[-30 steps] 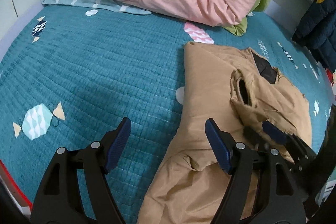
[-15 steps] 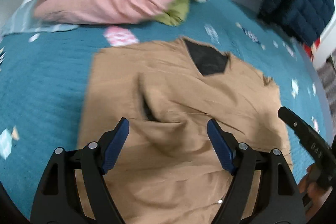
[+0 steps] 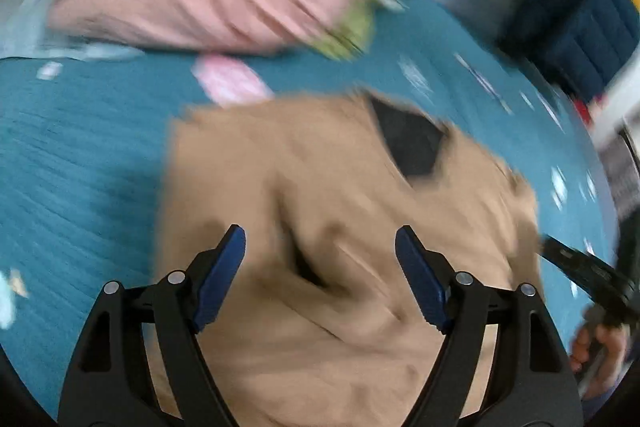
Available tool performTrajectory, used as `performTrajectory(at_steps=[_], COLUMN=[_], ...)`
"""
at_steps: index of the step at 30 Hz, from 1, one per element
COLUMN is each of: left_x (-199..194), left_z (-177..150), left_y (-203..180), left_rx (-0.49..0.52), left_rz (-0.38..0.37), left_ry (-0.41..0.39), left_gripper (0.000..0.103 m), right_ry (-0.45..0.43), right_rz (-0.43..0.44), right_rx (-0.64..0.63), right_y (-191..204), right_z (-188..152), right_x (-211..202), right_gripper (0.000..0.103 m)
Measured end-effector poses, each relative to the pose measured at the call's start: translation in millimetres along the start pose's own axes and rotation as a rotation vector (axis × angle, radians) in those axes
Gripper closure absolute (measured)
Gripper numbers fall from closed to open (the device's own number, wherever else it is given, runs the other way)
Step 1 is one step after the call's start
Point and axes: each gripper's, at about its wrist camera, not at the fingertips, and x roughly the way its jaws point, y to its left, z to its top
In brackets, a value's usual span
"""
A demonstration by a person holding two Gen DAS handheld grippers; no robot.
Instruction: Fold large clothes
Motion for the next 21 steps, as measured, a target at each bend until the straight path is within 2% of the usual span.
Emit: performTrajectory(at_steps=[1,3,4,6,8,11,14,15,16,18,20,21], left_x=[3.3,16.1,23.3,38.8,60.9,79.7,96.7,98.9,101.6,105.8,109.9,109.2], left_z=[11.6,32.9,41.1,55.2,62.7,61.9,61.4,61.7,62.4,62.9,62.8,63.2], left_y=[8.4,24.2,31.6,49.6,63.2,75.3,81.8,82.1,81.7,76.9,73.6,69.4], left_rx=[-0.002,0.009,0.011,-0.018,-0.054,-0.099,-0.128,-0.133,-0.138,-0.110,-0.056,-0.028], left_rz=[0.053,0.154,0.179,0.221,0.211,0.191,0.162,0.154,0.149,0.160,0.177,0.170], left_ry=[0.001,0.025,0.049,0.098,0.180,0.239,0.271,0.262,0.267,0.283,0.303,0.303], left_gripper=[0.021,0.021,0.021,0.021,0.021,0.021,0.021,0.021,0.021,0.021,0.024,0.037], right_ry=[-0.002,0.020,0.038,0.080,0.147,0.202,0.236,0.239,0.239,0.248,0.251,0.246], right_rz=[-0.039,-0.092,-0.113,-0.142,-0.158,-0.147,-0.084,-0.092,-0.108,-0.156,-0.167,-0.161], right_rx=[0.001,-0.003,0.009,0.057,0.105,0.138,0.179,0.174,0.158,0.118,0.101,0.106], right_y=[-2.0,-7.9,-12.5,-24.0,-35.7,-43.4,-44.1,-43.6,-41.3,-38.8,-41.7,-43.0], right_z=[12.8,37.6,45.2,63.2,74.6,77.2,77.1,75.7,74.7,73.9,73.9,75.0], right_x=[1.2,10.2,15.5,30.9,51.2,73.3,88.6,90.0,89.1,91.4,90.3,89.0], right_gripper=[0.044,0.043,0.040,0.039,0.038,0.038,0.038,0.037,0.040,0.054,0.071,0.076])
